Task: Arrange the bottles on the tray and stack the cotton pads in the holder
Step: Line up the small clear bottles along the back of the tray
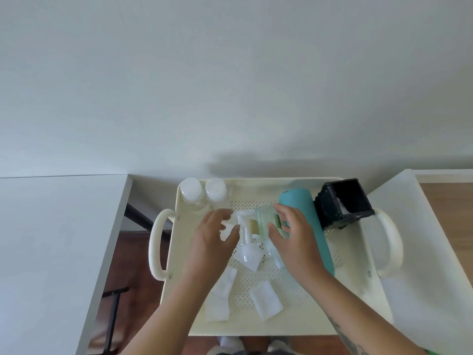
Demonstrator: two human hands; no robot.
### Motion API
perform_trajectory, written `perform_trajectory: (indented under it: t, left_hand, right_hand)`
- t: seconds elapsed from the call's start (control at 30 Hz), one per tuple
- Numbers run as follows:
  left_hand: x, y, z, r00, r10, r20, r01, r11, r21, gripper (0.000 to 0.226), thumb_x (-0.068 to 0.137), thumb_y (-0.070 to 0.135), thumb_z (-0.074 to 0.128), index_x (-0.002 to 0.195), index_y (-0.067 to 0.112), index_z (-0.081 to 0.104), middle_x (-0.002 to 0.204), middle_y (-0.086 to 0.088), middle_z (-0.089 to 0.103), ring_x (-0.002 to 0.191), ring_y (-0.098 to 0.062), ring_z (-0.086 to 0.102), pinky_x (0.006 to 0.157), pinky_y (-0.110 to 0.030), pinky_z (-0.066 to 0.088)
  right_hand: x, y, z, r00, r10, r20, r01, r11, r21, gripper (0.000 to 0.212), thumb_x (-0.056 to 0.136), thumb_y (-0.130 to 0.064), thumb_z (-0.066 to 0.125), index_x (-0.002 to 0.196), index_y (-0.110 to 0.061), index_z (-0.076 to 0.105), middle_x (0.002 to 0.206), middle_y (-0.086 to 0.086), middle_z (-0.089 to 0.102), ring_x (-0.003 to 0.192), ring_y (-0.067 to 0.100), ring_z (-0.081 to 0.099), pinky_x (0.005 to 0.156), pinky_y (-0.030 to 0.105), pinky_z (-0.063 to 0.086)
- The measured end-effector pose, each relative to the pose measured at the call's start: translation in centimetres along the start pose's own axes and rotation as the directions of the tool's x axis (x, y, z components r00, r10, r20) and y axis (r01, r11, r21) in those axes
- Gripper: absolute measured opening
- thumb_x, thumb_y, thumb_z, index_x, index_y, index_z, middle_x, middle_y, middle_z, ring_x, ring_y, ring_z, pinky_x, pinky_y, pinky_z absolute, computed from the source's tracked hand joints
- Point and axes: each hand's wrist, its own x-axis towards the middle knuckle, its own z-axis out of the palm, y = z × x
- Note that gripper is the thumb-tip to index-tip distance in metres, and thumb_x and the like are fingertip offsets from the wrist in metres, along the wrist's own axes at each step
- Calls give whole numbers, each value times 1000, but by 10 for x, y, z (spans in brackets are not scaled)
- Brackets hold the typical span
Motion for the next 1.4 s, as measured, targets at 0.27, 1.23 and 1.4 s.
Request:
perform_trajectory:
  t: [0.27, 1.23, 1.4]
  left_hand:
    - [-35, -13, 45, 984, -174, 32, 176, 982, -65, 54, 84, 32, 72, 132, 26, 48, 122, 14, 47, 94, -6, 55, 71, -7, 39]
    - [-24, 5, 43, 919, -393, -37, 381, 908, -175, 41, 79, 29, 73, 114, 32, 51, 107, 15, 55, 88, 1, 55, 65, -11, 38]
    - [1, 19, 32, 973, -224, -64, 218, 972, -86, 44, 84, 24, 69, 125, 27, 53, 118, 10, 55, 102, -14, 56, 80, -20, 38]
  right_hand:
    - [-36, 18, 26, 999, -13, -43, 6, 986, -166, 43, 92, -13, 62, 134, -15, 53, 138, 1, 49, 132, 16, 43, 106, 20, 31]
    - [-24, 9, 22, 995, -29, -99, -6, 941, -339, 28, 82, -8, 69, 109, -15, 64, 138, 13, 51, 115, 31, 51, 85, 29, 43]
    - [4, 1, 6, 997, -54, -59, 31, 941, -338, 31, 87, -13, 61, 118, -19, 63, 140, 3, 50, 119, 24, 44, 82, 21, 34]
